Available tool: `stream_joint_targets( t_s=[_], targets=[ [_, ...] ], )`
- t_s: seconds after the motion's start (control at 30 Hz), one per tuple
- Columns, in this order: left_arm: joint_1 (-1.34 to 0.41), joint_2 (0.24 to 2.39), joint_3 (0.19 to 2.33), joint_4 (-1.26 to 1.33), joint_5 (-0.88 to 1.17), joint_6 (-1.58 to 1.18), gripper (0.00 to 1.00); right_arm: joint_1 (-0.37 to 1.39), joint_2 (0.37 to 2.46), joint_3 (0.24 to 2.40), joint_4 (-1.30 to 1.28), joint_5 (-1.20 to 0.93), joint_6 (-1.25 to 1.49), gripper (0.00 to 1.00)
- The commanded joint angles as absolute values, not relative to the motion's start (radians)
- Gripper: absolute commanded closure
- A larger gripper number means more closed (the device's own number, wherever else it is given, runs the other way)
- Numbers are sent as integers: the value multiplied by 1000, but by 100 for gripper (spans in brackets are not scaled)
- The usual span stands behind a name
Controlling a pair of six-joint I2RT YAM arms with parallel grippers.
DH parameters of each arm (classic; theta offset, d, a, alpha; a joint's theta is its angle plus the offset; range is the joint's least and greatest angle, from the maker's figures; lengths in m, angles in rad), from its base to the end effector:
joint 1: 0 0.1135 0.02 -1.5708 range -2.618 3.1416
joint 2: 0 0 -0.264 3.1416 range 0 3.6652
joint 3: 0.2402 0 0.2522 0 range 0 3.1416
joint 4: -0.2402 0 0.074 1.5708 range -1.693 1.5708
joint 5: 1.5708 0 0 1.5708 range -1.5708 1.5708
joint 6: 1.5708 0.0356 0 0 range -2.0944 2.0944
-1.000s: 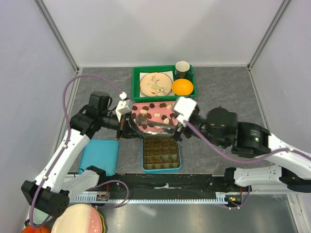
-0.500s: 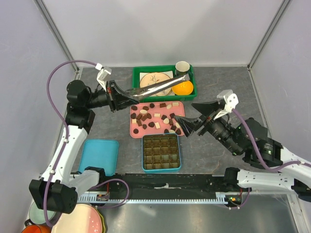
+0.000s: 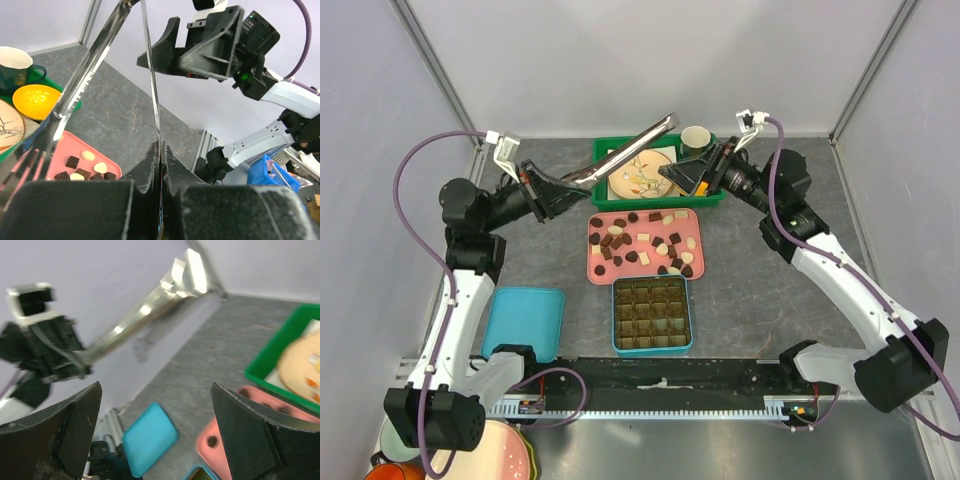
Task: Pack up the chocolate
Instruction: Pick up the clamp from the center of the board.
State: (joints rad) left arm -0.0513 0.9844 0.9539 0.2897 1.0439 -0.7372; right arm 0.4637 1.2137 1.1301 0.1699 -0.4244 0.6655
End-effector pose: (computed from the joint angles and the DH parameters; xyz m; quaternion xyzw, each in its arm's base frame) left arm 0.2076 -0.0415 0.4095 0.1944 0.6307 -0.5446 0.5175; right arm 0.2465 0.1396 0.4094 -0.0879 0.6731 0.5057 0.5324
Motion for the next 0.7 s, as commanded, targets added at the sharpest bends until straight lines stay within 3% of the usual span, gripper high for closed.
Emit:
stream_joint_targets(
  t_s=[0.0,0.2,0.67],
  targets=[
    [-41,976,919,368,1046,-782,99,445,1252,1134,575,-748,847,2],
    [-41,983,904,406,1086,-793,99,433,1321,1097,762,-796,942,2],
    [-47,979,916,428,1167,-778,98,407,1359,1124,592,-816,828,2]
  ],
)
